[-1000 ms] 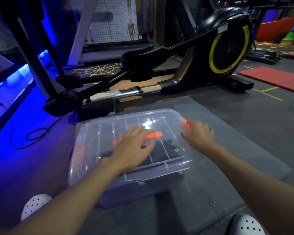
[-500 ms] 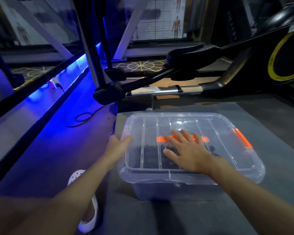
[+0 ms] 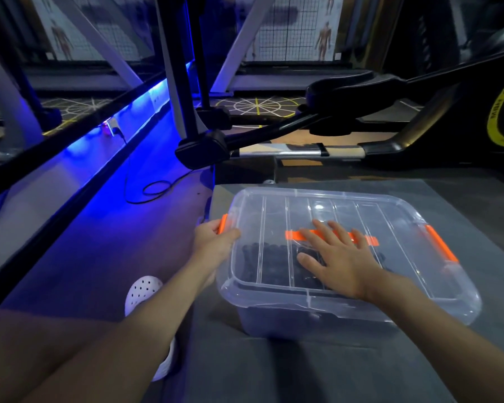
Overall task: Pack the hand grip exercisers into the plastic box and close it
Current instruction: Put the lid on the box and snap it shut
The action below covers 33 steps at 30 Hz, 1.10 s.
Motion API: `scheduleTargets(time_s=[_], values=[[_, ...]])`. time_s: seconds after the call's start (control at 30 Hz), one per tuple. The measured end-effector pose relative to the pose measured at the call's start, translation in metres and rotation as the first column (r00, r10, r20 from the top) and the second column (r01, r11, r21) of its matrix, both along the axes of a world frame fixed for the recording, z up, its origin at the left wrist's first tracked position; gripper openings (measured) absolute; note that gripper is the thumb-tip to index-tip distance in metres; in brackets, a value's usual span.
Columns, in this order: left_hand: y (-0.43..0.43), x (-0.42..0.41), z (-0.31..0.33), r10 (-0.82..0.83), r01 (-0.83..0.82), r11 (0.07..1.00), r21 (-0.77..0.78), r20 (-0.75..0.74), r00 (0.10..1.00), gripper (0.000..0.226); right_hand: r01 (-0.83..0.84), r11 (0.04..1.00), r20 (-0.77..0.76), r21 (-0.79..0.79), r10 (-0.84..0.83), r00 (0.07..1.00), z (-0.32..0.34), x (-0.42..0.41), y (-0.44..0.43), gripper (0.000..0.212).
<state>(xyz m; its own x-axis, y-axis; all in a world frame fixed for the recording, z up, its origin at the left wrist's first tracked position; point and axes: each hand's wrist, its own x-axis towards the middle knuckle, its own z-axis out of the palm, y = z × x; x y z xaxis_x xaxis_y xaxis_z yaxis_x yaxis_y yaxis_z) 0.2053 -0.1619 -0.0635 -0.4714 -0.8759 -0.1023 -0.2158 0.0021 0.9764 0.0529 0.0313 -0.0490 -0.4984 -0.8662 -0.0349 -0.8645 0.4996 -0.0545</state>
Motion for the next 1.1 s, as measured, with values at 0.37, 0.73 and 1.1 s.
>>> scheduleTargets(time_s=[0.37, 0.73, 1.1], values=[[0.004, -0.003, 0.007, -0.075, 0.113, 0.962, -0.25, 0.155, 0.985, 0.019, -0.002, 1.0, -0.01, -0.002, 0.002, 1.0, -0.002, 0.0, 0.0, 0.086], [0.026, -0.003, 0.013, -0.128, 0.265, 0.893, -0.363, 0.358, 0.925, 0.06, 0.158, 0.968, 0.094, -0.193, -0.142, 0.985, 0.015, -0.027, 0.024, 0.075], [0.0, -0.039, 0.012, -0.23, 0.404, 0.801, -0.441, 0.396, 0.889, 0.073, 0.444, 0.883, 0.036, -0.149, -0.444, 0.895, 0.016, -0.042, 0.108, 0.063]])
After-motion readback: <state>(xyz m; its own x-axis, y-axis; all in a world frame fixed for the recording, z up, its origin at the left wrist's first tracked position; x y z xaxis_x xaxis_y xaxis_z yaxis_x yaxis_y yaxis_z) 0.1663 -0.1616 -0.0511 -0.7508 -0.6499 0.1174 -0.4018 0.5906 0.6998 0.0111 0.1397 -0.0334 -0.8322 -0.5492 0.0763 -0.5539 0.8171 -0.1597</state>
